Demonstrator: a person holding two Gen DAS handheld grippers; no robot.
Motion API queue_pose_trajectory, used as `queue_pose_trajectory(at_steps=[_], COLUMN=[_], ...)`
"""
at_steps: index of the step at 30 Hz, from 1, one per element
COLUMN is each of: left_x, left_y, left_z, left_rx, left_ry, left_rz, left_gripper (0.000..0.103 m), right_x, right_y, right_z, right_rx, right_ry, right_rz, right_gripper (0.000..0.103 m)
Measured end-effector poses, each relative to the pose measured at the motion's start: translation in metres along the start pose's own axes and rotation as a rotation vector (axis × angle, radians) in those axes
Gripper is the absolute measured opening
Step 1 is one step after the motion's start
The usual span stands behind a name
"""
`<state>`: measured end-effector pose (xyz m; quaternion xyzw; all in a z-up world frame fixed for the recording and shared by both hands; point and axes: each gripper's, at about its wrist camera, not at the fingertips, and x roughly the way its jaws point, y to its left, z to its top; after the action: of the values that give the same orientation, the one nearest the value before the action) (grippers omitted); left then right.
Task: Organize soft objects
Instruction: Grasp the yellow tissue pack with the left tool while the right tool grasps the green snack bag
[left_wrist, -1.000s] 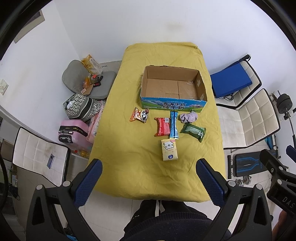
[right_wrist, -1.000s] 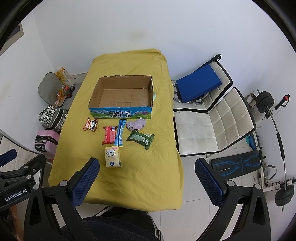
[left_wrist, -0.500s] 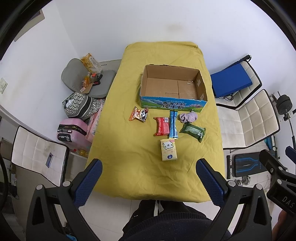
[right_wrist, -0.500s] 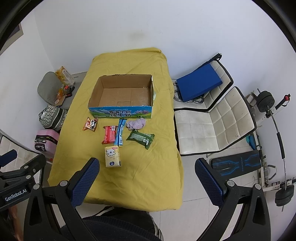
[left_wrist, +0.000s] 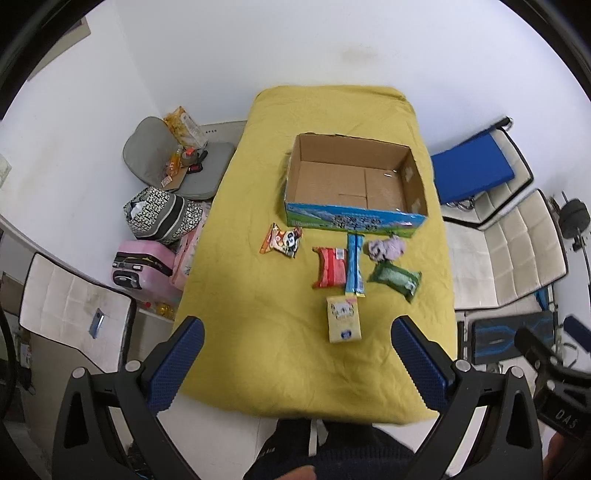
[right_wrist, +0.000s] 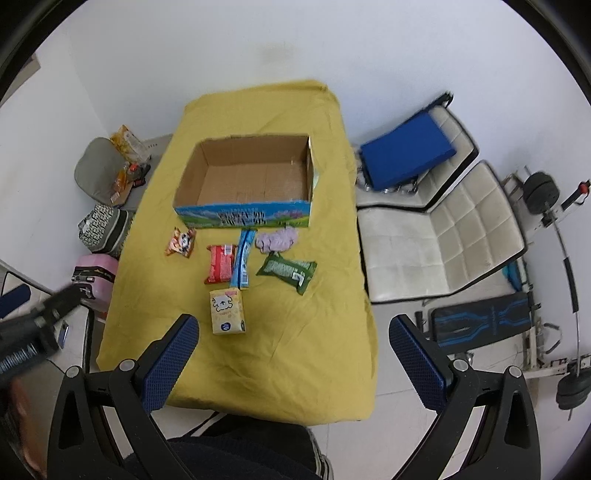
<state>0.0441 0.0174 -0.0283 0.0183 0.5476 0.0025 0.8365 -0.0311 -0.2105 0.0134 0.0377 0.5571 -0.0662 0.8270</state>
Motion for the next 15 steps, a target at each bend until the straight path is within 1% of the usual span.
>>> queue_pose_trajectory(at_steps=[2,4,5,7,8,10,11,12,13,14,15], left_x=[0.036,0.072,0.091,0.124,0.144,0.18,0.2,0.217,0.24,0.257,0.267], left_y=[0.0,-0.002,-0.005,-0.012,-0.017,-0.026,-0.029,-0.033,-0.037,-0.041,-0.043], left_z=[0.009,0.015,0.015,0.016,0.016,0.012,0.009,0.005,0.0,-0.006,-0.009], left_rx=[-0.013,-0.013,-0.015,-0.009,-0.011,-0.012,-0.017,-0.019,-0.025,-0.032,-0.04], left_ry=[0.042,0.109,0.131,0.192,0.213,0.27,0.295,0.32,0.372,0.413,0.435], left_rz=[-0.004,-0.007,-0.029,-0.023,-0.051,-0.041,-0.063,-0.058,-0.056,-0.078,-0.087], left_gripper=[0.103,0.103,0.103,0.103,0.103,0.103,0.103,0.102,0.101,0.1,0.098], right_x=[0.03,0.065,0.084,0.133,0.155,0.206,0.232,0.252,0.271,0.3,0.318], right_y=[-0.003,-0.007,-0.009,-0.009,-0.009,-0.009,-0.007,-0.005,-0.002,0.004,0.008], right_z=[0.007,0.015,0.018,0.026,0.029,0.036,0.04,0.042,0.044,0.046,0.048], right_rx=[-0.002,-0.002,-0.007,-0.039,-0.057,-0.112,-0.143,-0.174,-0.211,-0.263,-0.3], right_ry=[0.018,0.032,0.038,0.062,0.075,0.117,0.136,0.157,0.175,0.198,0.212], right_rz=[0.003,0.01,0.008,0.008,0.001,-0.005,-0.012,-0.014,-0.013,-0.017,-0.02], right_gripper=[0.103,0.103,0.103,0.103,0.103,0.103,0.103,0.103,0.103,0.102,0.101])
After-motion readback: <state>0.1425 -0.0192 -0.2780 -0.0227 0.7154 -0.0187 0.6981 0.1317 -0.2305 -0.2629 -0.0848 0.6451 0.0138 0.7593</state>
